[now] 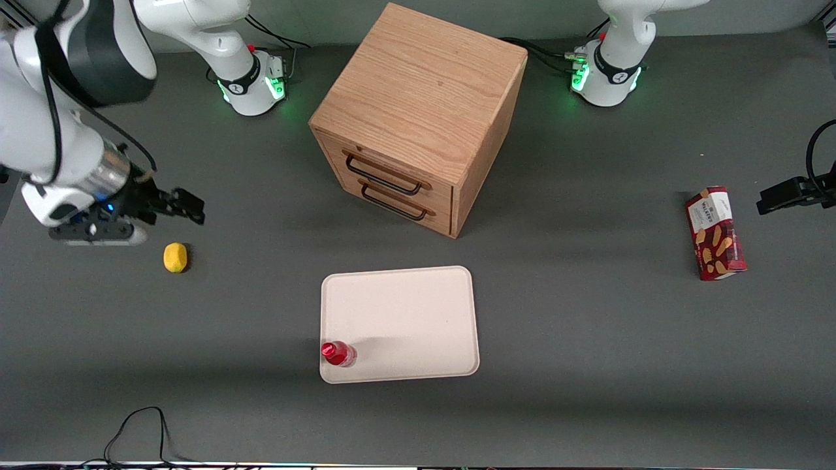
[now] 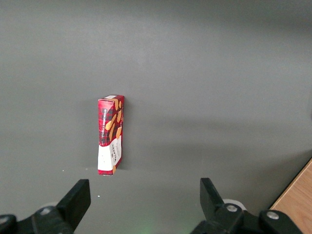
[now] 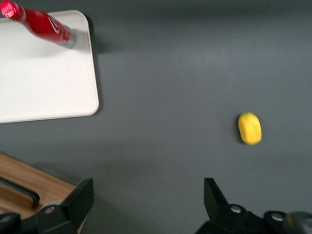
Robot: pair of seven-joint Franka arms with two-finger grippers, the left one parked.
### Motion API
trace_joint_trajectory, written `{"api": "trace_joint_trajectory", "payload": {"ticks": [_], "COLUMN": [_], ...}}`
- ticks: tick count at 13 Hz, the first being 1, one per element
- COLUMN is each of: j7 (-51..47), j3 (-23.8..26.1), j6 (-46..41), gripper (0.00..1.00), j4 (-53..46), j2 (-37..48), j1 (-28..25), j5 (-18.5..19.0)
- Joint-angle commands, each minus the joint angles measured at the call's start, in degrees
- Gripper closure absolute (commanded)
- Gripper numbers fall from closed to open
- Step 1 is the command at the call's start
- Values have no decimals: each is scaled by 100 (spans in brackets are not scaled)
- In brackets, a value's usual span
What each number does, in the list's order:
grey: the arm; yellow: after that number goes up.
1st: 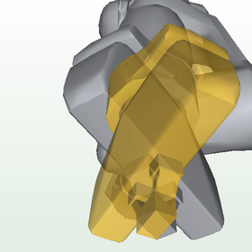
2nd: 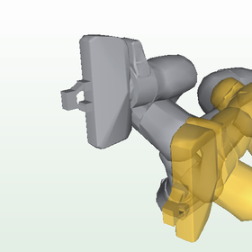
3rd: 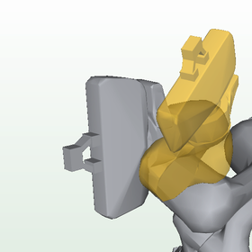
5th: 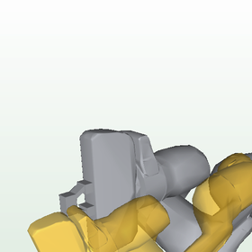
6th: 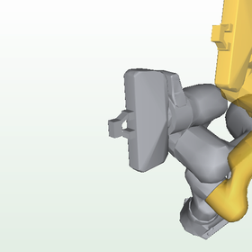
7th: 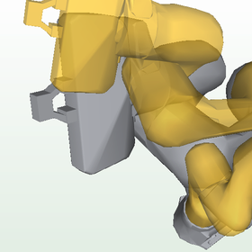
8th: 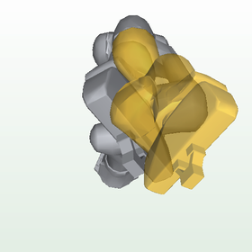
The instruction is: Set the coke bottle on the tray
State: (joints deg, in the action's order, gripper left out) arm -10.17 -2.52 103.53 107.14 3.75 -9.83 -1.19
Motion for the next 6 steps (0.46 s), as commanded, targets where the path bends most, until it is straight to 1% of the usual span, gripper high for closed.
{"api": "trace_joint_trajectory", "payload": {"ticks": [1,2,4,6], "j7": [243,243,165,322], "j3": [-143,-143,-274,-319], "j6": [185,185,168,-34], "gripper": [0,0,0,0], "j4": [878,800,397,281], "j2": [837,777,479,416], "j1": [-27,-19,-18,-10], "j5": [-39,48,58,58]}}
